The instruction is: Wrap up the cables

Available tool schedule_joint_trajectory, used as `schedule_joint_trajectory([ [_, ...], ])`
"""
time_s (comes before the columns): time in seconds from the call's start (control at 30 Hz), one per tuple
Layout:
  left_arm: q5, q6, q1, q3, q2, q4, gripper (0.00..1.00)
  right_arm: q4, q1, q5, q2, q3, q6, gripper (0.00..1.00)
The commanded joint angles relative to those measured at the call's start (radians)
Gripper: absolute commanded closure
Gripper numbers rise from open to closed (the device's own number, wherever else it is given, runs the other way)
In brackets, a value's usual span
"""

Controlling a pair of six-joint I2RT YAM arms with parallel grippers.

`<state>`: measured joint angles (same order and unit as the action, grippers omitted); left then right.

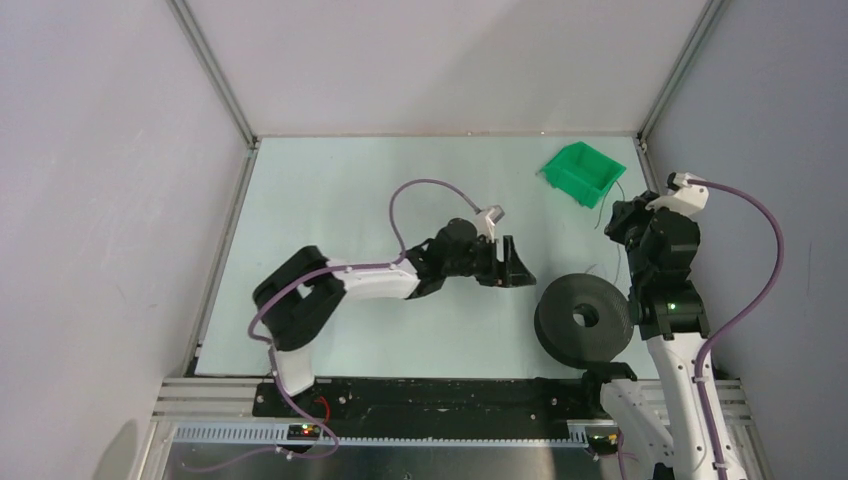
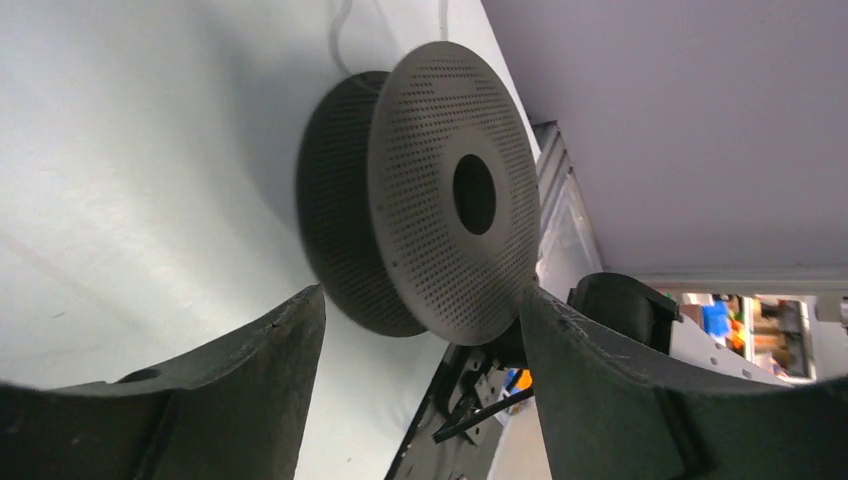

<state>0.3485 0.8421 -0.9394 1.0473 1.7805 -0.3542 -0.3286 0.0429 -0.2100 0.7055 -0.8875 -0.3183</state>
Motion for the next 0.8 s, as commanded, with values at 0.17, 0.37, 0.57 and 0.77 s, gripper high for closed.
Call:
schedule_joint_trajectory([
  [0.17, 0.064, 0.142, -0.094, 0.101, 0.201, -0.228, 0.28, 0.016, -0.012, 0.058, -0.057, 0.016, -0.017, 1.00],
  [0.37, 0.088, 0.206, -0.124, 0.156, 0.310, -0.274, 0.38, 0.023, -0.012, 0.067, -0.070, 0.025, -0.015, 1.00],
  [0.57, 0.125, 0.236, -0.127, 0.200, 0.329, -0.306, 0.76, 0.016, -0.012, 0.071, -0.072, 0.027, -0.005, 1.00],
  [0.77, 0.092, 0.219, -0.120, 0.109, 0.215, -0.307, 1.00, 0.013, -0.012, 0.080, -0.088, 0.045, -0.013, 1.00],
])
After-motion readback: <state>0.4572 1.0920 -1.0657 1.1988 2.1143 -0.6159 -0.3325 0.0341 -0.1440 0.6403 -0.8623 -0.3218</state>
